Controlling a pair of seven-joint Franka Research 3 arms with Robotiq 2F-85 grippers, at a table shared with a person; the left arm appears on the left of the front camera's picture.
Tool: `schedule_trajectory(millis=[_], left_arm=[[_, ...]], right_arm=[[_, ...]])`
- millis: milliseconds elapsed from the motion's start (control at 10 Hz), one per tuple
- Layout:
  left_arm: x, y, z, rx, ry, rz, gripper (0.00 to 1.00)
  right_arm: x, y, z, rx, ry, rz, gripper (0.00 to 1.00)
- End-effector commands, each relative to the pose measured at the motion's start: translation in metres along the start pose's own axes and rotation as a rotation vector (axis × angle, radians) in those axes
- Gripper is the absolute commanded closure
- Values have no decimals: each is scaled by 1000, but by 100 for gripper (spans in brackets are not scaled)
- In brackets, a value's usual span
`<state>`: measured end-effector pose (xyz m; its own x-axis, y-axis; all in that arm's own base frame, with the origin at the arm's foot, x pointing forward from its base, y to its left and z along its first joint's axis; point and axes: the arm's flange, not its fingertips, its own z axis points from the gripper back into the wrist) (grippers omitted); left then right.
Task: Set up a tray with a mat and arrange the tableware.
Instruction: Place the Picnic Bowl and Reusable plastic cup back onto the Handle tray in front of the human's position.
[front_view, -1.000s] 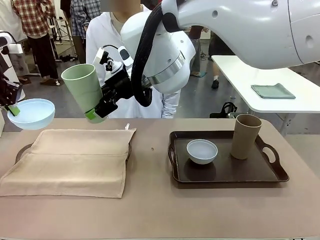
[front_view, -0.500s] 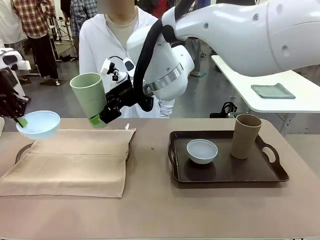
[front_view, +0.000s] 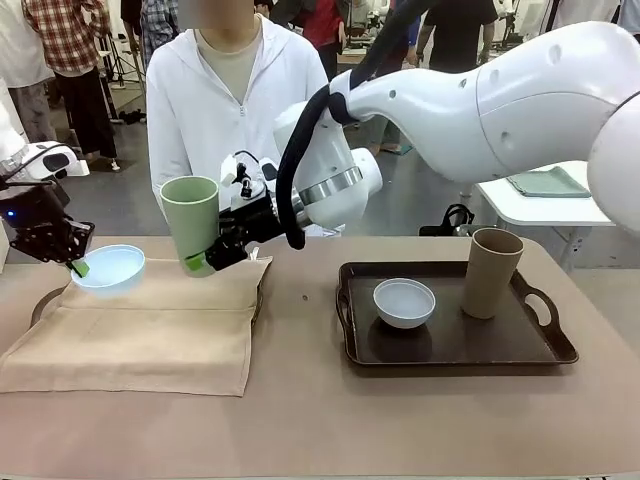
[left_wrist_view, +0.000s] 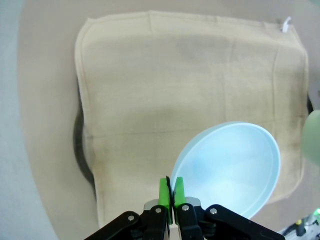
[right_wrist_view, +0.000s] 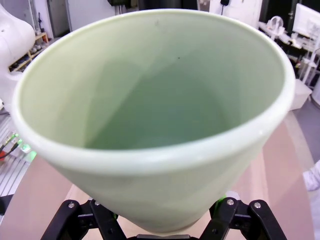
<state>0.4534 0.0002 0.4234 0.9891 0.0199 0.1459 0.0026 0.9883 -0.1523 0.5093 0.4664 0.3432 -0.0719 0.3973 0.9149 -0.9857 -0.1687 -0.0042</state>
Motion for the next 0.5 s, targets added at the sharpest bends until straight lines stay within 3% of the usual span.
schedule_trajectory(millis=[0,400], left_arm=[[5,0,-16,-22,-4,-19,96],[8,-3,-49,-22,12,-16,96]], right_arm=[[-11,-4,-9,8,-13,-8,20],[-34,-8,-22,25,-4,-39,20]])
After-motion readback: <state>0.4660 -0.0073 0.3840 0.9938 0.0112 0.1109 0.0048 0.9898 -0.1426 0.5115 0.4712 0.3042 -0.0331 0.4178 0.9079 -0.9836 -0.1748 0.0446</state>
